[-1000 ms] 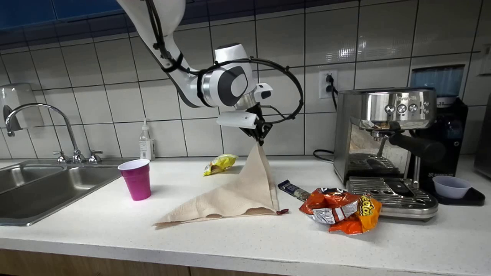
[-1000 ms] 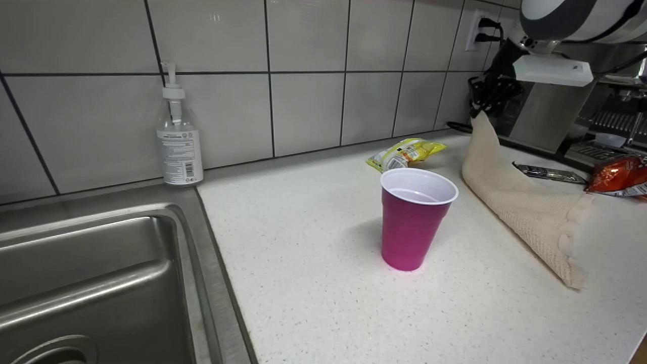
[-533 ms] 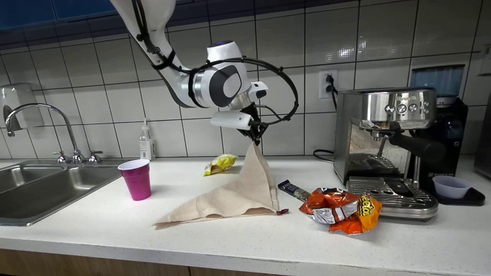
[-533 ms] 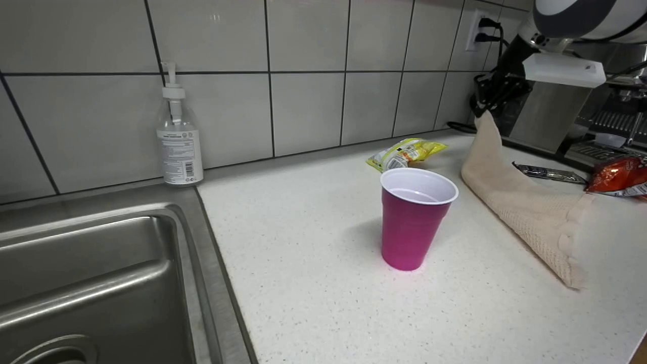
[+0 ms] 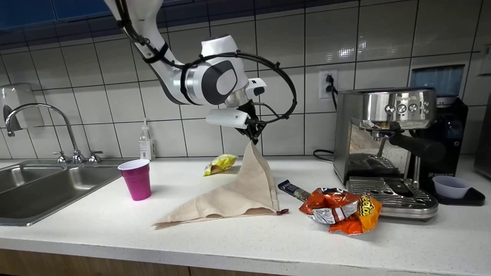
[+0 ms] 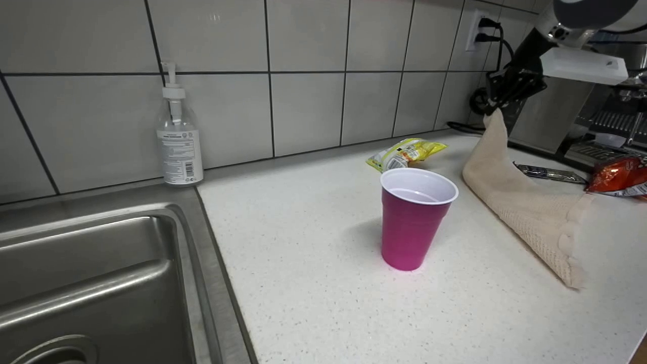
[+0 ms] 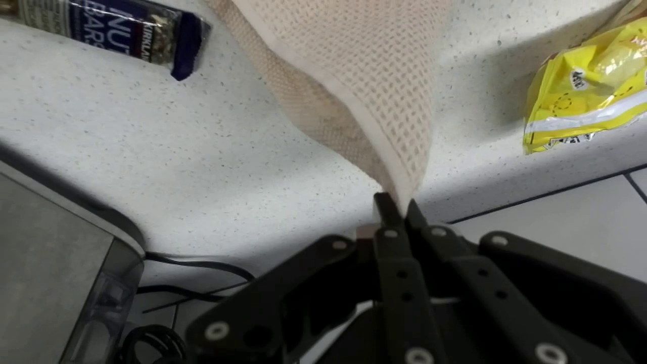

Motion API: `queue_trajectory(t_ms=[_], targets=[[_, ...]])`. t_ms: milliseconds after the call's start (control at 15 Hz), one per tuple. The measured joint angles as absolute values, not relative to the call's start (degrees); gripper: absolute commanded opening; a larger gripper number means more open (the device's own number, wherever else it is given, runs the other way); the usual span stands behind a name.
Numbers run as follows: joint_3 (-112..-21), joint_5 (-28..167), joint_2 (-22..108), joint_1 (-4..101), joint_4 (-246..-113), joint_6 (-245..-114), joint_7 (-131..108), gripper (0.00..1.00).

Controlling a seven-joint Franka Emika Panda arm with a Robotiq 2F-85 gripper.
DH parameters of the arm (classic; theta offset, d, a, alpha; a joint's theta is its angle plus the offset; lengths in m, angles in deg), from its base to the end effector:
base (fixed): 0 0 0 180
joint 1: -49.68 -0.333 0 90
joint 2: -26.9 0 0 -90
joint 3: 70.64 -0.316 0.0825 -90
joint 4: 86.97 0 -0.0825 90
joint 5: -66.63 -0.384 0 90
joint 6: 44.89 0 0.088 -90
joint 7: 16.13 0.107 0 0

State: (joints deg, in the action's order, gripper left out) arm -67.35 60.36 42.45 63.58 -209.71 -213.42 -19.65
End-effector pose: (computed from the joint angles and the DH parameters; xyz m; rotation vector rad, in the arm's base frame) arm 0.5819 -0.1861 0.3355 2.9346 -0.4942 0.8013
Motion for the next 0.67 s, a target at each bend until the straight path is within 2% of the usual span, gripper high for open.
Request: queue_trajectory(t_ms=[667], targets=[[-67.76, 55.57, 33.80, 65.43, -217.96, -213.42, -26.61, 0.01]])
